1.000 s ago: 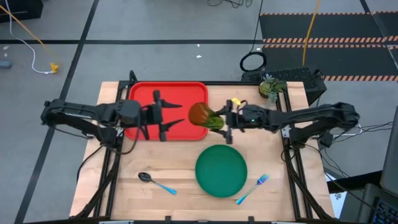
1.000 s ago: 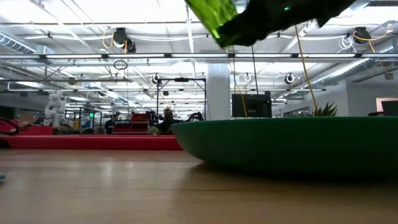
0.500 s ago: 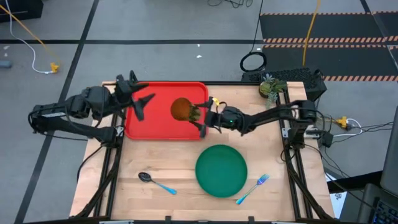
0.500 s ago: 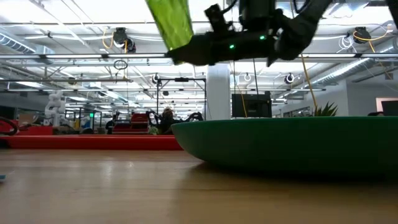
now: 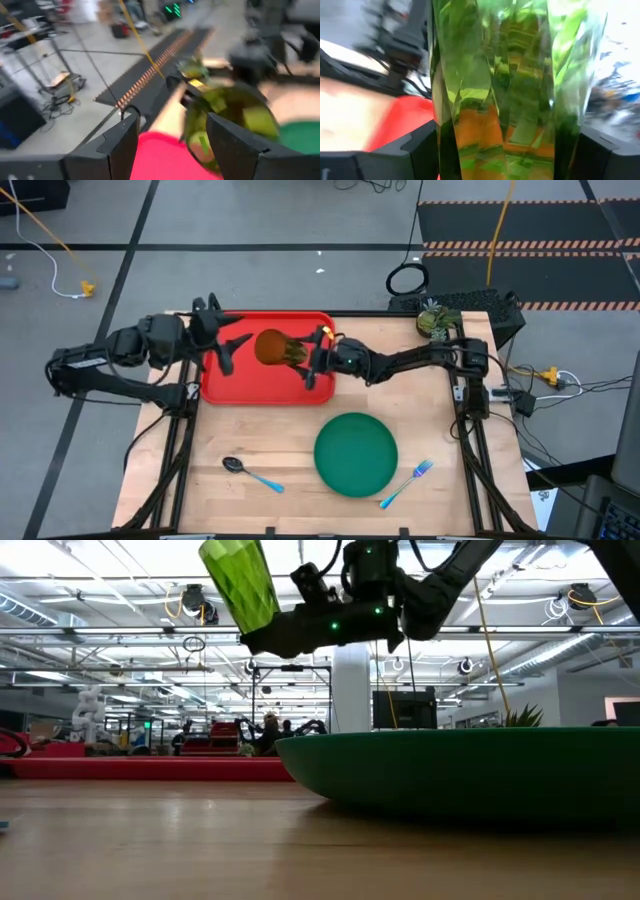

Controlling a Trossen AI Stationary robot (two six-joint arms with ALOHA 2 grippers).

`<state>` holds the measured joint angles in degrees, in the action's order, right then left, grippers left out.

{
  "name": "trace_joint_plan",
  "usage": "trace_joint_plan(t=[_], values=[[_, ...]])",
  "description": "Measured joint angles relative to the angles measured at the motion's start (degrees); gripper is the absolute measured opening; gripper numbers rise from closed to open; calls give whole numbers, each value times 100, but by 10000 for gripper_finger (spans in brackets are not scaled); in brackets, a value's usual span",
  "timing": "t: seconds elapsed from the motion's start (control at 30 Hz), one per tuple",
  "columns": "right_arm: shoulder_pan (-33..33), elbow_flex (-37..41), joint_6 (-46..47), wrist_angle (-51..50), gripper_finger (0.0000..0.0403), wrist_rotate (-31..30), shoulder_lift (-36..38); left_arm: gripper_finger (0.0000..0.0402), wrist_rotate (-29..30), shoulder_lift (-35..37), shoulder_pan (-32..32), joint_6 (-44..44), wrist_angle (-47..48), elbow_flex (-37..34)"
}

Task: Pick and place plate/cup/fork/spoon on tray
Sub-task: Put the green cup on the top left of the red tray

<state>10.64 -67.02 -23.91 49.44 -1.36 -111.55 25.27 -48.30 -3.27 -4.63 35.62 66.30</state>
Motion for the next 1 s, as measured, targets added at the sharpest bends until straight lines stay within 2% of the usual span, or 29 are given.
trace_joint_plan(t=[0.17, 0.23, 0.4, 0.53, 0.77, 0.83, 1.0], values=[[359, 0, 1079, -14, 302, 1098, 0, 232, -1018, -405, 136, -937, 1102, 280], [423, 0, 1219, -98, 302, 1368, 0, 232, -1093, -614, 294, -1243, 1403, 278], [441, 0, 1469, -261, 302, 1957, 0, 232, -287, -1129, 656, -1848, 1550, 278], [441, 0, 1625, -520, 302, 2010, 0, 233, 204, -1403, 932, -2236, 1408, 278], [441, 0, 1883, -895, 302, 2114, 0, 232, 322, -1374, 1281, -1898, 1864, 297], [439, 0, 1896, -939, 302, 2113, 0, 232, 340, -1342, 1387, -1714, 2153, 435], [431, 0, 1894, -954, 302, 2117, 0, 232, 470, -1389, 1540, -1790, 2061, 876]])
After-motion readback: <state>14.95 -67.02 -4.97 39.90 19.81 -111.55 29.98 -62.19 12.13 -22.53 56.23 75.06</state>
